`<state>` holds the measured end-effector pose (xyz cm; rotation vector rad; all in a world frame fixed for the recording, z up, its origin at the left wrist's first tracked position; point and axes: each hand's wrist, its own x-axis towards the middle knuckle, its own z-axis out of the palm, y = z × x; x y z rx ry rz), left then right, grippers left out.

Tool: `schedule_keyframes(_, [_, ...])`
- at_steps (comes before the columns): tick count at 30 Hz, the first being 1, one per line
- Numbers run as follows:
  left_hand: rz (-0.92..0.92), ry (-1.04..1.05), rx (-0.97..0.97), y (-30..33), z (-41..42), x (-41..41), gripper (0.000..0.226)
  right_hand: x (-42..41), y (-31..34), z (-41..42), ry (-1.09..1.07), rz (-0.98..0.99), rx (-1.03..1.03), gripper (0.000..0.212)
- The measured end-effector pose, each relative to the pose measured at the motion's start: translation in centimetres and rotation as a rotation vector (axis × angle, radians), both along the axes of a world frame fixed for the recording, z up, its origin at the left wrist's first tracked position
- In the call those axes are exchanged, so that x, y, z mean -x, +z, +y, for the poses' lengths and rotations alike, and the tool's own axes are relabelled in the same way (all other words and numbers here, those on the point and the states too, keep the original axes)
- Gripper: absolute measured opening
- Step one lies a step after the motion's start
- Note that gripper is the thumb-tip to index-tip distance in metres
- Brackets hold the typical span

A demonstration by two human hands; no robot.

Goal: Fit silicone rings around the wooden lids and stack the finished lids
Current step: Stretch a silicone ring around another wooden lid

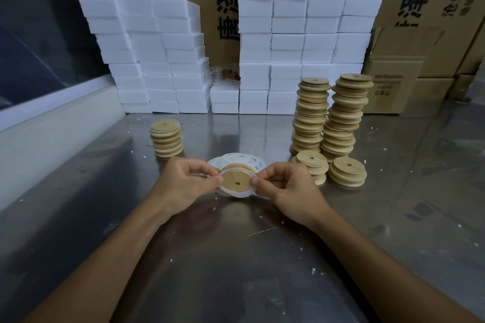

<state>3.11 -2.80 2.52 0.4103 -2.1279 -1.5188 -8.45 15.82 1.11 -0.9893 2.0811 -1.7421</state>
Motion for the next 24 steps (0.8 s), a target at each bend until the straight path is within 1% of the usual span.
schedule_keyframes(7, [-0.026,0.005,0.024,0.1,0.2,-0.1,0.01,0.1,0.2,0.1,0.024,-0.007,-0.034,0.008])
schedule_keyframes(13, [-0.012,-0.002,-0.025,0.0,0.4,0.1,0.015,0.0,0.1,0.2,-0.007,-0.018,-0.009,0.006])
schedule_keyframes(14, [-0.014,-0.011,-0.047,-0.1,0.5,0.2,0.014,-0.1,0.0,0.2,-0.012,-0.022,0.001,0.005])
schedule_keyframes(17, [0.011,-0.024,-0.204,-0.4,1.6,0.7,0.013,0.0,0.0,0.2,-0.048,-0.035,0.049,0.004])
schedule_keyframes(20, [0.078,-0.016,-0.317,-0.3,2.4,1.3,0.015,0.0,0.0,0.1,-0.086,-0.123,0.151,0.007])
schedule_keyframes(22, [0.108,-0.009,-0.371,-0.1,2.5,1.4,0.014,-0.1,0.1,-0.1,-0.087,-0.183,0.199,0.009])
schedule_keyframes(24, [0.115,0.015,-0.392,-0.2,2.5,1.4,0.013,-0.3,0.1,-0.2,-0.076,-0.201,0.205,0.008])
